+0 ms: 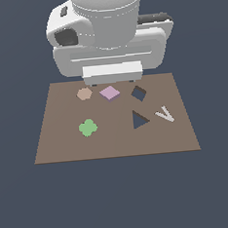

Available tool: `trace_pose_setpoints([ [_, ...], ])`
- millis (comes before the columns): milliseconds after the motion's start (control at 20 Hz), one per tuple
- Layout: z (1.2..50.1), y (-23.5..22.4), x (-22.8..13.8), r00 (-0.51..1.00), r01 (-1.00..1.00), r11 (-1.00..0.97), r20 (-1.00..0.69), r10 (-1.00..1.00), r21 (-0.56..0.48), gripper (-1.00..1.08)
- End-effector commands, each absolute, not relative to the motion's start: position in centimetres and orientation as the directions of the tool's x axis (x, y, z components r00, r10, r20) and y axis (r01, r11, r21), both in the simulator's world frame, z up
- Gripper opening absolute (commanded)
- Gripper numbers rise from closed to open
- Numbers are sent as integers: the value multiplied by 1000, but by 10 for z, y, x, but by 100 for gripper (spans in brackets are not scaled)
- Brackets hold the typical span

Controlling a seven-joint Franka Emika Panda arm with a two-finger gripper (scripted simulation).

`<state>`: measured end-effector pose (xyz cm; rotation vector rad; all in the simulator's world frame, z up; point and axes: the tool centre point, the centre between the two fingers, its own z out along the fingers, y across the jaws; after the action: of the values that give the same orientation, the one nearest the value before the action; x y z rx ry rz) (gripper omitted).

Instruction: Insert a designated object into the corresponding slot on a board.

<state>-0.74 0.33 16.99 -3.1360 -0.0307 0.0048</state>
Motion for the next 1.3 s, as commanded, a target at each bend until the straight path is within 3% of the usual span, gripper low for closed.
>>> trace_pose_setpoints([
  [0,170,3,-7,1000,20,-1000,-3,20,-5,100],
  [600,153,5,-16,992,126,-992,-2,126,-5,100],
  [1250,98,3,-45,892,452,-892,0,452,-4,100],
])
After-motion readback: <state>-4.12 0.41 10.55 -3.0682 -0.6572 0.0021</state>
